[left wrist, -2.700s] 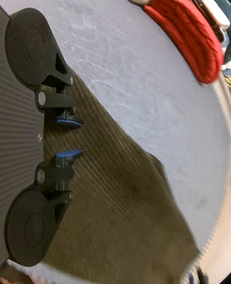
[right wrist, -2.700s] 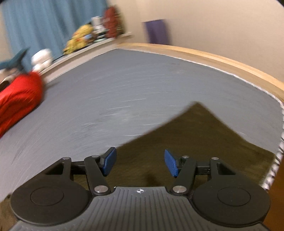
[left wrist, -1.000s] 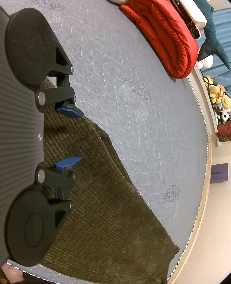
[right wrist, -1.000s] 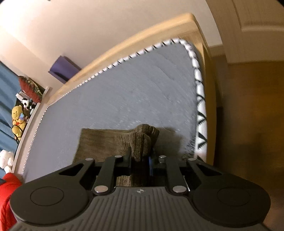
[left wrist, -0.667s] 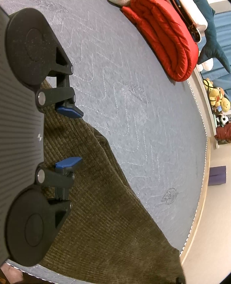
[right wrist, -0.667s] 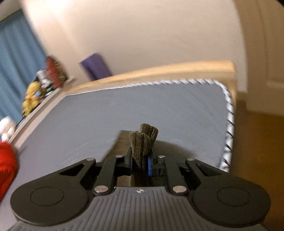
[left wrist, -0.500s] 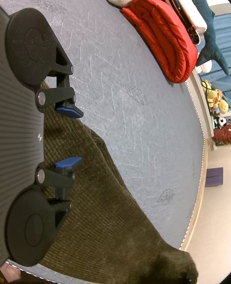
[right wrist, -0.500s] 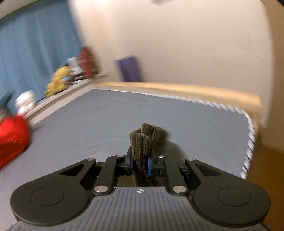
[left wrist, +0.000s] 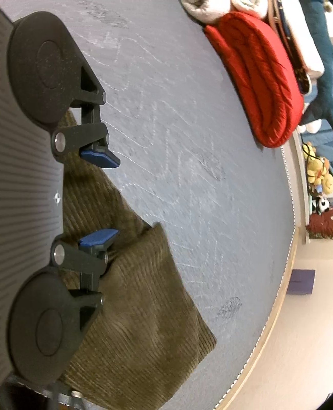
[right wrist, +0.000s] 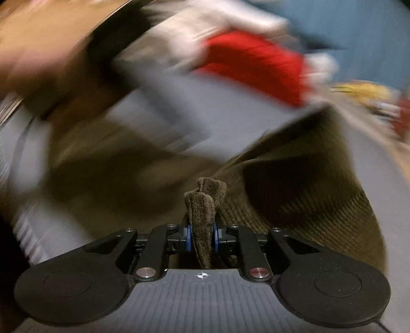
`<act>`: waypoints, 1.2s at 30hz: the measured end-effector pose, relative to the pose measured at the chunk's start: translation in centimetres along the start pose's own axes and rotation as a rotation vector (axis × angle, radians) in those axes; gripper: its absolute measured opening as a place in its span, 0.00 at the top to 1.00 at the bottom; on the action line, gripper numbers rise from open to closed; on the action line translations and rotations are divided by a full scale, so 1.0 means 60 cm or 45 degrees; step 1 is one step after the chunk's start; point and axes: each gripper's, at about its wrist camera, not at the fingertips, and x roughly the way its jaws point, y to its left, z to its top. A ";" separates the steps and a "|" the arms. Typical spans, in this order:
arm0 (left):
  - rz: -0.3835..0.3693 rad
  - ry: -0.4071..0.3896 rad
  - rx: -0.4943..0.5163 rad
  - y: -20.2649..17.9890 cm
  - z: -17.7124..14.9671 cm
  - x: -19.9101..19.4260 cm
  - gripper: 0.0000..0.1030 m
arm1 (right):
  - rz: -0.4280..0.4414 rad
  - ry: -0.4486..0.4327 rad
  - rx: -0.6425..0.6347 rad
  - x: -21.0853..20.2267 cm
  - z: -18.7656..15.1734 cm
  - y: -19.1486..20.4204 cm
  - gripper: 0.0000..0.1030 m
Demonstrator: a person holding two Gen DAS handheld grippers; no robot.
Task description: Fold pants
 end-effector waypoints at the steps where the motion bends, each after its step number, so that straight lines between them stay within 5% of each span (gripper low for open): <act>1: -0.006 0.004 -0.017 0.006 -0.002 -0.001 0.43 | 0.001 0.017 -0.088 0.004 -0.003 0.025 0.66; 4: -0.064 0.010 -0.101 0.026 -0.005 -0.004 0.43 | 0.005 -0.030 -0.174 -0.013 -0.004 0.035 0.62; 7: -0.137 0.015 -0.194 0.040 -0.005 -0.005 0.43 | 0.154 -0.060 0.046 -0.034 0.006 -0.013 0.60; 11: -0.175 0.020 -0.213 0.034 0.002 -0.001 0.44 | 0.168 -0.087 0.171 -0.044 0.006 -0.053 0.60; 19: -0.160 0.017 -0.187 0.016 0.016 0.012 0.44 | 0.100 -0.045 0.051 0.014 0.007 -0.025 0.60; 23: -0.157 0.007 -0.196 0.018 0.016 0.010 0.44 | 0.165 -0.051 -0.010 0.012 0.011 -0.023 0.85; 29: -0.181 0.013 -0.255 0.036 0.013 0.011 0.44 | 0.339 -0.162 -0.157 -0.067 0.013 -0.040 0.88; 33: -0.257 0.059 -0.309 0.036 0.011 0.026 0.44 | 0.382 -0.059 -0.242 -0.048 -0.015 -0.024 0.87; 36: -0.336 0.105 -0.330 0.029 0.014 0.039 0.42 | 0.408 -0.073 -0.162 -0.049 -0.009 -0.033 0.82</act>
